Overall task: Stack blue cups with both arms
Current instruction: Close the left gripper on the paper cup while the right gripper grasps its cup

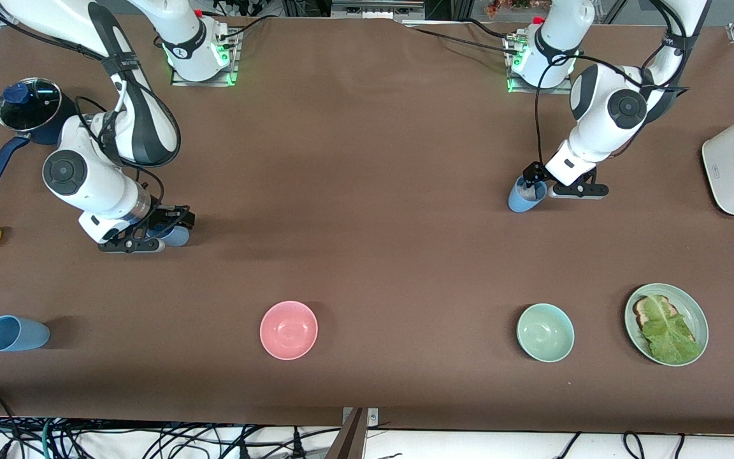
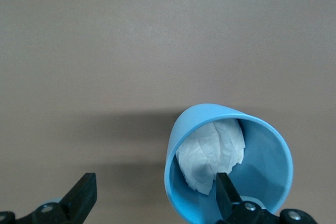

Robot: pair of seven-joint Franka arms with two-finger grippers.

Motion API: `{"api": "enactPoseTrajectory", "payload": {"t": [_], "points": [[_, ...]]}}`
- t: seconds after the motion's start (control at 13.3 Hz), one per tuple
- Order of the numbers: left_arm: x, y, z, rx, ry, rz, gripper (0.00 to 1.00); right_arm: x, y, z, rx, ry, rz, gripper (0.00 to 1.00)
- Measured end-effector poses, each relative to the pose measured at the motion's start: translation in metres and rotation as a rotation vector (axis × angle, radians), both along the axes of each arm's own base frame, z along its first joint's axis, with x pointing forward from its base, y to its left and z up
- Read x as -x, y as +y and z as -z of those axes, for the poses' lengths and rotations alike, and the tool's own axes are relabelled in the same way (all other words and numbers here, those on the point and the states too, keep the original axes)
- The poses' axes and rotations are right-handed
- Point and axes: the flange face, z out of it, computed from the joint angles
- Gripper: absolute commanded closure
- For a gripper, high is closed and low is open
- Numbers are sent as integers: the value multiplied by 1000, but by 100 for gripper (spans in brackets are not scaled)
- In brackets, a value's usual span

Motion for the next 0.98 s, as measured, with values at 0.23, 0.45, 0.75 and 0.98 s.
{"api": "enactPoseTrajectory", "payload": {"t": [0.23, 0.45, 0.75, 0.98], "points": [[1, -1, 10, 3, 8, -19, 3, 5, 7, 5, -2, 9, -9, 0], [1, -3, 16, 5, 14, -44, 26, 6, 9, 9, -2, 15, -12, 52], [3, -28, 13, 10, 6, -73, 75, 6, 9, 15, -1, 25, -11, 100], [2, -29, 13, 11, 7, -82, 100, 6, 9, 15, 0, 25, 0, 100]]}}
